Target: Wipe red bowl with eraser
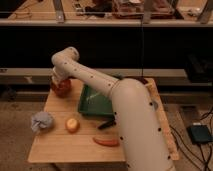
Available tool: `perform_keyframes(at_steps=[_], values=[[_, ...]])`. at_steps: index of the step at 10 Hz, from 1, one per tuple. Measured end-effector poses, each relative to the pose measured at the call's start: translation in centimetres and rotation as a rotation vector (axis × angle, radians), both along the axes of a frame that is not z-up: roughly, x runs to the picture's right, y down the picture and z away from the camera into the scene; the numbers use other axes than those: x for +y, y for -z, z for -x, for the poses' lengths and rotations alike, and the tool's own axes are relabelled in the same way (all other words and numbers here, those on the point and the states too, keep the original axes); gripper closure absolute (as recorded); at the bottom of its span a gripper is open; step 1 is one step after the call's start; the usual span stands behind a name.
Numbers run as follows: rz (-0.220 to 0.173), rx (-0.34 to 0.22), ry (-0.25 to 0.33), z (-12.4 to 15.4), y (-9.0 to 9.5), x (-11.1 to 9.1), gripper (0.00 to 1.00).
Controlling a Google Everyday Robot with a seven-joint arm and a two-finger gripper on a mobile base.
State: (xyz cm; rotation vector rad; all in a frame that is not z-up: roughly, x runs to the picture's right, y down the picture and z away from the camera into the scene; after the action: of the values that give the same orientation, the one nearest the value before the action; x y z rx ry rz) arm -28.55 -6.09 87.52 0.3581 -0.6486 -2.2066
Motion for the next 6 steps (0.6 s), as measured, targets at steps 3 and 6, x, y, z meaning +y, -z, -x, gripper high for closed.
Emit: perform_keyframes(at_steps=[3,6], values=[[-0.005,-0.044,0.007,-0.2,1.4,1.7,1.0],[-0.026,-0.056,0.027,-2.1,2.7,3.2,1.0]])
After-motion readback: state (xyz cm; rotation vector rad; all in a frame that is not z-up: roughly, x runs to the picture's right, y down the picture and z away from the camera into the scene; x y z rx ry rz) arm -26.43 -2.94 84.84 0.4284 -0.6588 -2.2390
